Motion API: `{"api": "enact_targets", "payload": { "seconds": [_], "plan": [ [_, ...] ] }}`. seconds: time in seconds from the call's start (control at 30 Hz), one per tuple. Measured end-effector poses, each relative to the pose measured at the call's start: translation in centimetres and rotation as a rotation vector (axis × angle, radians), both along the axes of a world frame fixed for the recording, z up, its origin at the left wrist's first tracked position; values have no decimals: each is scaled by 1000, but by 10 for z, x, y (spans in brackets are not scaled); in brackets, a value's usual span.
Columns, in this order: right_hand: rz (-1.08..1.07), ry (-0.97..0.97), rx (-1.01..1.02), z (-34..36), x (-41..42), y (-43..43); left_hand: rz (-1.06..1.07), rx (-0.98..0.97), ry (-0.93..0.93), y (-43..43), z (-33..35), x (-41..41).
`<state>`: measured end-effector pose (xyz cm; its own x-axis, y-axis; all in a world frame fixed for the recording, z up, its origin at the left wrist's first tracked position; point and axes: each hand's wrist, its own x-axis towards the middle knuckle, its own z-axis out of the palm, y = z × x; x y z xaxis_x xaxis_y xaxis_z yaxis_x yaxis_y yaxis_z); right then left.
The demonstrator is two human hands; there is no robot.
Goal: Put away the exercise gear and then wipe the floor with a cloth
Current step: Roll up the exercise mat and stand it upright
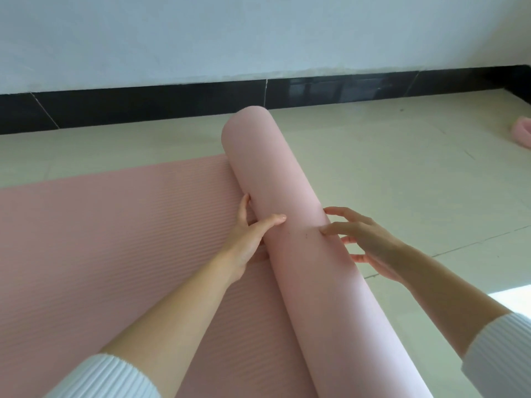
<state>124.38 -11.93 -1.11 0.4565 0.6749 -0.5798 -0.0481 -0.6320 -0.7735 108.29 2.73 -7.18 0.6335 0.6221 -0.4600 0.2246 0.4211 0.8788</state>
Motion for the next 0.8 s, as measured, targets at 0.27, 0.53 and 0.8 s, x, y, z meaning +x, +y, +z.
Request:
{"api": "enact_targets", "payload": {
  "seconds": [0.27,0.53,0.8],
  "plan": [
    [28,-178,-82,-1,-25,16,146,135,49,-1,-10,-32],
    [305,-389,2,17,-55,31,247,245,124,4,13,-86],
    [401,-135,159,33,-138,68,161,136,264,8,22,-158]
  ]
}}
